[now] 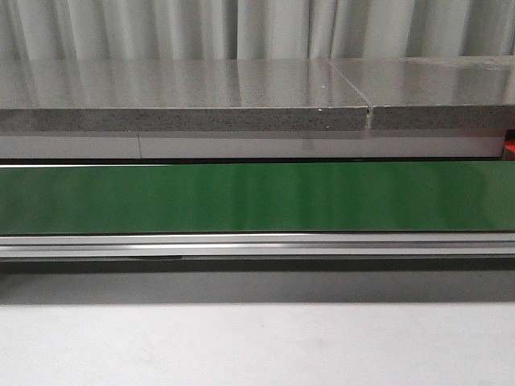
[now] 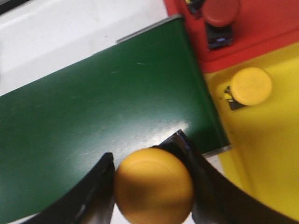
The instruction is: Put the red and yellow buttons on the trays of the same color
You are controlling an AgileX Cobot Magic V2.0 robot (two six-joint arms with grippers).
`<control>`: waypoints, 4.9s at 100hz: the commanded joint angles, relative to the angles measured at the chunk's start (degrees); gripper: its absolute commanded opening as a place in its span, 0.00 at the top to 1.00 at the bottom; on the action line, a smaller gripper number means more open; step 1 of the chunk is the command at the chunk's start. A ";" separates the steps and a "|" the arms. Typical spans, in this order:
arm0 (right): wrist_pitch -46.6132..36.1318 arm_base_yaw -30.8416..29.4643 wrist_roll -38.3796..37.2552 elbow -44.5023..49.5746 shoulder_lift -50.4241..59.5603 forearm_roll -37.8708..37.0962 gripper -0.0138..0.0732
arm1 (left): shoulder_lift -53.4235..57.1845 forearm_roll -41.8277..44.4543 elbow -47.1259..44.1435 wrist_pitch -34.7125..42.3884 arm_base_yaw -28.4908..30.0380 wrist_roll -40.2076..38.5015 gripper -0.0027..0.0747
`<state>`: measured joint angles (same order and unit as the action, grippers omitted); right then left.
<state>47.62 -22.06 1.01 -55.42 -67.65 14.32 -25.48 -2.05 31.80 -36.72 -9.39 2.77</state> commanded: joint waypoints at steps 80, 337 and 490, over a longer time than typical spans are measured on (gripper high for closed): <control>-14.17 -14.19 -6.82 6.63 -9.18 0.48 0.74 | -0.17 -0.79 1.57 3.71 -0.40 -0.35 0.99; -20.19 34.31 7.01 23.42 41.30 -5.66 0.92 | -0.17 -0.79 1.57 3.71 -0.40 -0.35 0.99; -20.17 34.31 6.97 25.93 50.41 -5.66 0.92 | -51.49 0.02 30.88 -13.17 29.94 -5.86 0.30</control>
<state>31.75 12.18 7.36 -28.08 -16.67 8.88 -74.27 -1.86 59.53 -49.82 18.90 -3.91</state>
